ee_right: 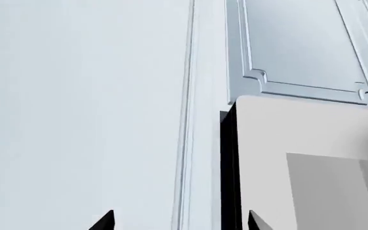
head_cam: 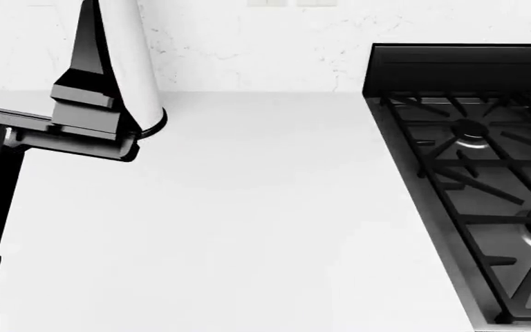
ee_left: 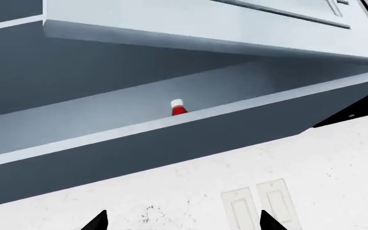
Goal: Pick and place the shaker into the drawer. Then close the cabinet.
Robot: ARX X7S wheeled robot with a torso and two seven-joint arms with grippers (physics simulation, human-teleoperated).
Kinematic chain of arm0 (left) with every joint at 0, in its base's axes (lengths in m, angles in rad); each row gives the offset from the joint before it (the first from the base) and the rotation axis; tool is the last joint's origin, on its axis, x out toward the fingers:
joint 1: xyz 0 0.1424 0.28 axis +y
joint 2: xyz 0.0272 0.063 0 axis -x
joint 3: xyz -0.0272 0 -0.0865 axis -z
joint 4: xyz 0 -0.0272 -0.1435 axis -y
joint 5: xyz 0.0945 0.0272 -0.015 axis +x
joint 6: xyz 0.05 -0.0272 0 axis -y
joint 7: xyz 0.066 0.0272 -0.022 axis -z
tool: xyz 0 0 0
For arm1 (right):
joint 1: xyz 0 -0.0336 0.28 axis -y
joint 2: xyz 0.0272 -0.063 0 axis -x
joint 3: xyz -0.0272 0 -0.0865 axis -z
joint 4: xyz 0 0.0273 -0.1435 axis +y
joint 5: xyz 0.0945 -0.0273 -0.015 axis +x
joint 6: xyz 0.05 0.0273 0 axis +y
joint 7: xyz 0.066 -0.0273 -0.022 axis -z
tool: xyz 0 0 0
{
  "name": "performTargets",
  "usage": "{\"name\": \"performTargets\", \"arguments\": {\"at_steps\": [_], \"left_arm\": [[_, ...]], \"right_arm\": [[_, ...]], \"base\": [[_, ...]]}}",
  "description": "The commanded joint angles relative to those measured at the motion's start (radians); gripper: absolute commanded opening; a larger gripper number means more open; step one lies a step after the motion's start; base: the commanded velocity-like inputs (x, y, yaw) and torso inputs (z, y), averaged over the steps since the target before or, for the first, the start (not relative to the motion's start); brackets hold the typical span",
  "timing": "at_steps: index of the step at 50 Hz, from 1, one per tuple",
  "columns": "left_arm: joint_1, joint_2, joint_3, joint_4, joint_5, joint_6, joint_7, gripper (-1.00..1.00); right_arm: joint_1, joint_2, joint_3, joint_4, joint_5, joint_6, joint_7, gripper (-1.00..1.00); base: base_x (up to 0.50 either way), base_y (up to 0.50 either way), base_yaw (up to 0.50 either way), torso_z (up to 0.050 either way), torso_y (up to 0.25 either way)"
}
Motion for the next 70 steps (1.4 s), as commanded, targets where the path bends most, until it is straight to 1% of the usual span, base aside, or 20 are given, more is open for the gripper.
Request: {"name": "performTargets", "arguments": {"at_steps": [1,7,11,15,18,24,27,33,38,43,45,48,53,55,57,59,62,65,68,70], "left_arm": [[0.018,-0.025,-0.018,-0.007,-0.003,0.029,0.005,1.0],[0.003,-0.024,-0.018,-0.01,-0.014,0.024,0.002,1.0],[-0.013,-0.024,-0.02,-0.013,-0.027,0.022,0.001,1.0],[-0.002,-0.032,-0.031,-0.017,-0.03,0.04,0.008,1.0],[0.022,-0.047,-0.045,-0.022,-0.024,0.064,0.017,1.0],[0.053,-0.07,-0.066,-0.03,-0.02,0.096,0.026,1.0],[0.064,-0.079,-0.074,-0.035,-0.018,0.108,0.03,1.0],[0.061,-0.089,-0.082,-0.043,-0.026,0.113,0.035,1.0],[0.062,-0.091,-0.082,-0.044,-0.028,0.115,0.035,1.0],[0.048,-0.089,-0.08,-0.047,-0.036,0.108,0.033,1.0],[0.042,-0.087,-0.079,-0.046,-0.039,0.105,0.032,1.0],[0.043,-0.089,-0.081,-0.048,-0.041,0.108,0.033,1.0],[0.052,-0.093,-0.086,-0.049,-0.041,0.117,0.035,1.0],[0.056,-0.094,-0.087,-0.05,-0.039,0.121,0.037,1.0],[0.062,-0.096,-0.089,-0.054,-0.036,0.127,0.041,1.0],[0.063,-0.098,-0.091,-0.056,-0.037,0.129,0.044,1.0],[0.065,-0.103,-0.094,-0.058,-0.042,0.132,0.047,1.0],[0.071,-0.11,-0.1,-0.06,-0.043,0.139,0.05,1.0],[0.069,-0.109,-0.1,-0.064,-0.046,0.139,0.051,1.0],[0.065,-0.107,-0.099,-0.066,-0.048,0.138,0.052,1.0]], "right_arm": [[0.023,-0.081,-0.026,0.228,-0.094,-0.038,-0.058,1.0],[0.023,-0.081,-0.148,0.371,0.044,-0.071,-0.014,1.0],[0.023,-0.081,-0.259,0.433,0.212,-0.112,0.063,1.0],[0.023,-0.081,-0.465,0.496,0.433,-0.145,0.097,1.0],[0.023,-0.081,-0.591,0.548,0.547,-0.17,0.118,1.0],[0.023,-0.081,-0.832,0.603,0.69,-0.213,0.141,1.0],[0.023,-0.081,-0.914,0.629,0.722,-0.237,0.157,1.0],[0.023,-0.081,-0.979,0.686,0.721,-0.272,0.185,1.0],[0.023,-0.081,-1.088,0.722,0.819,-0.31,0.223,1.0],[0.023,-0.081,-1.149,0.717,0.866,-0.323,0.235,1.0],[0.023,-0.081,-1.165,0.724,0.889,-0.325,0.262,1.0],[0.023,-0.081,-1.16,0.738,0.909,-0.332,0.304,1.0],[0.023,-0.081,-1.108,0.765,0.9,-0.348,0.367,1.0],[0.023,-0.081,-1.113,0.775,0.917,-0.354,0.378,1.0],[0.023,-0.081,-1.135,0.786,0.95,-0.351,0.38,1.0],[0.023,-0.081,-1.172,0.811,1.027,-0.313,0.375,1.0],[0.023,-0.081,-1.294,0.838,1.171,-0.252,0.381,1.0],[0.019,-0.081,-1.386,0.84,1.246,-0.22,0.39,1.0],[0.012,-0.081,-1.4,0.841,1.275,-0.201,0.388,1.0],[0.008,-0.081,-1.404,0.837,1.301,-0.189,0.36,1.0]], "base": [[0.0,0.0,0.0,0.0,0.0],[0.0,0.0,0.0,0.0,0.0],[0.0,0.0,0.0,0.0,0.0],[0.0,0.0,0.0,0.0,0.0],[0.0,0.0,0.0,0.0,0.0],[0.0,0.0,0.0,0.0,0.0],[0.0,0.0,0.0,0.0,0.0],[0.0,0.0,0.0,0.0,0.0],[0.0,0.0,0.0,0.0,0.0],[0.0,0.0,0.0,0.0,0.0],[0.0,0.0,0.0,0.0,0.0],[0.0,0.0,0.0,0.0,0.0],[0.0,0.0,0.0,0.0,0.0],[0.01,0.0,0.0,0.0,0.0],[0.0,0.0,0.0,0.0,0.0],[0.01,0.0,0.0,0.0,0.0],[0.0,0.0,0.0,0.0,0.0],[0.01,0.0,0.0,0.0,0.0],[0.0,0.0,0.0,0.0,0.0],[0.01,0.0,0.0,0.0,0.0]]}}
